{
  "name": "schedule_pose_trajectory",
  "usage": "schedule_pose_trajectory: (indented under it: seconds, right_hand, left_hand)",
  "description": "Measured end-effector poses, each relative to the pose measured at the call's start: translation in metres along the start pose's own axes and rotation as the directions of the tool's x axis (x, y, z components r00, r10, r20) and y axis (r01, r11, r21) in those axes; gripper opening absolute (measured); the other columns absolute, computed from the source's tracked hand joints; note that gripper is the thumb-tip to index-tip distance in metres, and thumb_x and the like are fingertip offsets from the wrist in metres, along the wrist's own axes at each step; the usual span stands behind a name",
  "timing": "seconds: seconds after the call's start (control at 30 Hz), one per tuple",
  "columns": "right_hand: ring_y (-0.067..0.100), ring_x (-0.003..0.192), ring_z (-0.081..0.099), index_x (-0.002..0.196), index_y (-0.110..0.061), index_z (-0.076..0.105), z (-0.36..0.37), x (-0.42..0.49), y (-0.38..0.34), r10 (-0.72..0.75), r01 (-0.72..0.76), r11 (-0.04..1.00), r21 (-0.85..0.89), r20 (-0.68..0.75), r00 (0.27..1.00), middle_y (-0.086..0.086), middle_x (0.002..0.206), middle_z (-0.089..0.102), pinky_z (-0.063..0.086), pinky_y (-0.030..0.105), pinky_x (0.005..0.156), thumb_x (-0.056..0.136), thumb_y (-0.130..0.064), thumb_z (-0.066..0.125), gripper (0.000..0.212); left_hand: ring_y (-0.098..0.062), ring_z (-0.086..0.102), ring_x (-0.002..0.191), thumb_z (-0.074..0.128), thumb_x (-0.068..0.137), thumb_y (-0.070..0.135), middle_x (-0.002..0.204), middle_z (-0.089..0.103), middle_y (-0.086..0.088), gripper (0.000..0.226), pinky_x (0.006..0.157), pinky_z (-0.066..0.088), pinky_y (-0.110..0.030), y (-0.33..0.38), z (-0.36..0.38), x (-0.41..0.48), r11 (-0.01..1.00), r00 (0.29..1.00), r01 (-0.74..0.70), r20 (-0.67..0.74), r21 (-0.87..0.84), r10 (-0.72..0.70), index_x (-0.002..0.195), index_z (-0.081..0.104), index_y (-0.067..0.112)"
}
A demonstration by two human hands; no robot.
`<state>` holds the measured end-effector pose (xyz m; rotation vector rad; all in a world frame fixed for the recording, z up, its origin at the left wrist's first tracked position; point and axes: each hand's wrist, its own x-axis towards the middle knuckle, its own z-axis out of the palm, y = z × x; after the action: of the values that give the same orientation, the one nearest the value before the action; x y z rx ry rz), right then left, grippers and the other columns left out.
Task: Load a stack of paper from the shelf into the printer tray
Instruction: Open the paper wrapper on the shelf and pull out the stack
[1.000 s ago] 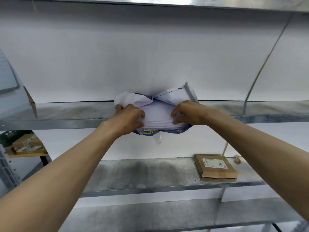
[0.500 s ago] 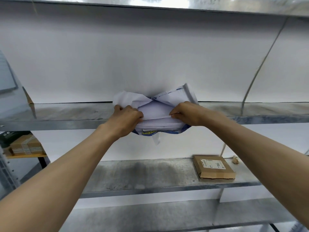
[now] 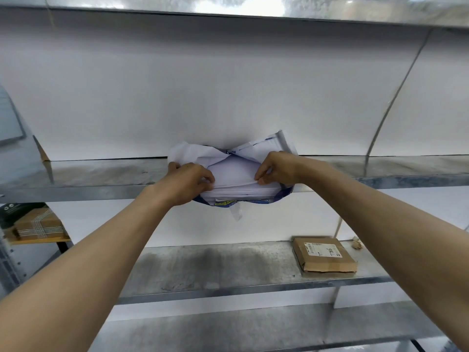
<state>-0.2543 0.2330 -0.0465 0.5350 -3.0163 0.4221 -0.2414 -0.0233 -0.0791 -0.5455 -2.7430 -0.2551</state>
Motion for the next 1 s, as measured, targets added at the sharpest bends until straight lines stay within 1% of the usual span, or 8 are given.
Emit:
schedule_pose_trajectory:
  seconds: [0.2,0.4,0.5,0.6,0.7,0.77,0.87,1.0]
  right_hand:
    - [0.025,0.090,0.063,0.100,-0.015,0.077,0.005,0.000,-0.001,-0.051,0.044,0.997,-0.058,-0.119,0.992,0.003,0.095,0.071,0.050,0.030,0.080,0.094,-0.015,0.057,0.021]
    - [0.034,0.095,0.058,0.094,-0.011,0.062,0.022,-0.019,-0.004,-0.167,0.092,0.968,-0.232,-0.327,0.930,0.010,0.105,0.065,0.051,0.044,0.081,0.093,-0.007,0.044,0.018]
    - [0.029,0.083,0.057,0.085,-0.010,0.064,0.022,-0.042,-0.007,-0.216,0.190,0.976,-0.106,-0.344,0.914,0.004,0.087,0.062,0.044,0.036,0.073,0.096,-0.012,0.049,0.018]
    - [0.018,0.072,0.056,0.083,-0.005,0.070,0.024,-0.067,-0.007,-0.038,0.105,0.967,0.231,-0.278,0.960,0.001,0.078,0.066,0.042,0.033,0.068,0.093,-0.025,0.058,0.026]
    - [0.015,0.062,0.045,0.080,0.001,0.068,0.038,-0.072,-0.012,0.204,-0.011,0.844,0.537,-0.300,0.932,0.004,0.069,0.054,0.036,0.031,0.061,0.091,-0.024,0.062,0.029]
    - [0.018,0.072,0.053,0.078,-0.005,0.068,0.045,-0.067,-0.016,0.383,-0.067,0.690,0.720,-0.285,0.879,0.005,0.076,0.058,0.045,0.035,0.068,0.087,-0.010,0.066,0.011]
    - [0.027,0.077,0.055,0.079,-0.001,0.061,0.048,-0.067,-0.022,0.529,-0.102,0.443,0.891,-0.168,0.831,0.014,0.083,0.053,0.050,0.036,0.074,0.080,0.009,0.063,0.010]
    - [0.022,0.069,0.057,0.110,0.012,0.058,0.047,-0.078,-0.035,0.590,-0.157,0.241,0.958,-0.016,0.807,0.014,0.096,0.054,0.056,0.023,0.050,0.081,0.014,0.063,0.030]
  left_hand:
    - [-0.016,0.058,0.109,0.048,0.099,0.035,0.114,0.069,0.008,0.024,0.092,0.024,-0.038,0.001,0.003,-0.001,0.999,0.999,-0.039,-0.033,-0.023,0.038,0.111,0.067,0.027]
    - [-0.028,0.063,0.097,0.040,0.101,0.024,0.097,0.073,-0.002,0.027,0.090,0.028,-0.039,0.012,0.003,-0.006,0.988,0.981,-0.086,-0.161,0.129,0.106,0.100,0.066,0.017]
    - [-0.029,0.064,0.092,0.035,0.100,0.027,0.094,0.071,-0.004,0.030,0.093,0.038,-0.043,0.014,0.004,-0.023,0.973,0.942,-0.159,-0.271,0.167,0.200,0.093,0.062,0.015]
    - [-0.029,0.065,0.079,0.030,0.094,0.032,0.085,0.070,-0.001,0.037,0.085,0.047,-0.045,0.013,0.012,-0.047,0.958,0.905,-0.255,-0.317,0.129,0.284,0.087,0.063,0.016]
    - [-0.027,0.063,0.081,0.039,0.094,0.030,0.089,0.071,-0.002,0.032,0.077,0.051,-0.042,0.014,0.020,-0.059,0.953,0.896,-0.300,-0.333,0.039,0.295,0.091,0.066,0.014]
    - [-0.023,0.059,0.083,0.042,0.093,0.031,0.091,0.070,-0.001,0.032,0.076,0.048,-0.032,0.015,0.024,-0.065,0.948,0.884,-0.316,-0.377,-0.047,0.276,0.093,0.067,0.011]
    - [-0.017,0.053,0.085,0.052,0.095,0.025,0.091,0.063,0.007,0.020,0.075,0.040,-0.023,0.016,0.025,-0.078,0.925,0.889,-0.313,-0.409,-0.215,0.206,0.094,0.067,0.011]
    - [-0.007,0.060,0.086,0.068,0.088,0.022,0.091,0.066,0.007,0.010,0.079,0.044,-0.016,0.017,0.023,-0.097,0.889,0.916,-0.234,-0.396,-0.394,0.065,0.090,0.072,0.013]
